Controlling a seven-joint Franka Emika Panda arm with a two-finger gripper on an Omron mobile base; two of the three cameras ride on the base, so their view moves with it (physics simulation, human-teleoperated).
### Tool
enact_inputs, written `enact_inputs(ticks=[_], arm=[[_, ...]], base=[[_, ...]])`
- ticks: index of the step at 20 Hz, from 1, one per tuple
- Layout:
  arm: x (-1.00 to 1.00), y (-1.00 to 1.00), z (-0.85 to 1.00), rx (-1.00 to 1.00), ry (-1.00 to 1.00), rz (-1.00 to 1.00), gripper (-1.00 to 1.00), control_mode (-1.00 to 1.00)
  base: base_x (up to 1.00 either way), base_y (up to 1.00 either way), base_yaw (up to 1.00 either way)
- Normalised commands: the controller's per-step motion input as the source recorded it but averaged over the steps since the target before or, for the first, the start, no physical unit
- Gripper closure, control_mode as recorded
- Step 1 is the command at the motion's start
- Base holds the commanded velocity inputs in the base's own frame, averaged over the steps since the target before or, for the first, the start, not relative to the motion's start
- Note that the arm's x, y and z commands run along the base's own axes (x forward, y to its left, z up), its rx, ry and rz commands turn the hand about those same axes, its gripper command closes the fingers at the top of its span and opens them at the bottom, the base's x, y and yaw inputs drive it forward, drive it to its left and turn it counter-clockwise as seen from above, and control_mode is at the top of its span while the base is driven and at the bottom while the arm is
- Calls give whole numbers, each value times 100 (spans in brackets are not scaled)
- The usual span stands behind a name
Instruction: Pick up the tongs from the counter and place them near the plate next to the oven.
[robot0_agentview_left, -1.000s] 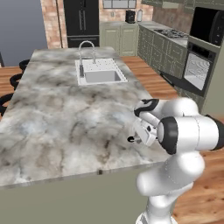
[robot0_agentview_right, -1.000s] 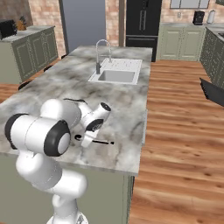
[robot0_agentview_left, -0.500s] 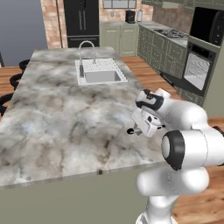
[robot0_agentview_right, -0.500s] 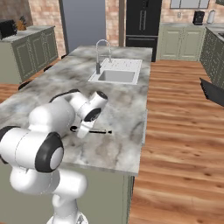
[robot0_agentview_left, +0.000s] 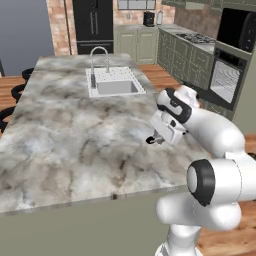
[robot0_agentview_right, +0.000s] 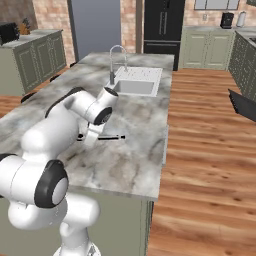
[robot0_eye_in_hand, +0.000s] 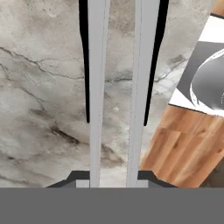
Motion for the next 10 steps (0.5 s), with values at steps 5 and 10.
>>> enact_inputs(ticks=[5,10], arm=[[-15,0,43,0,4,0,100,-100],[-22,0,45,0,0,0,100,-100]], base=[[0,0,0],[0,0,0]])
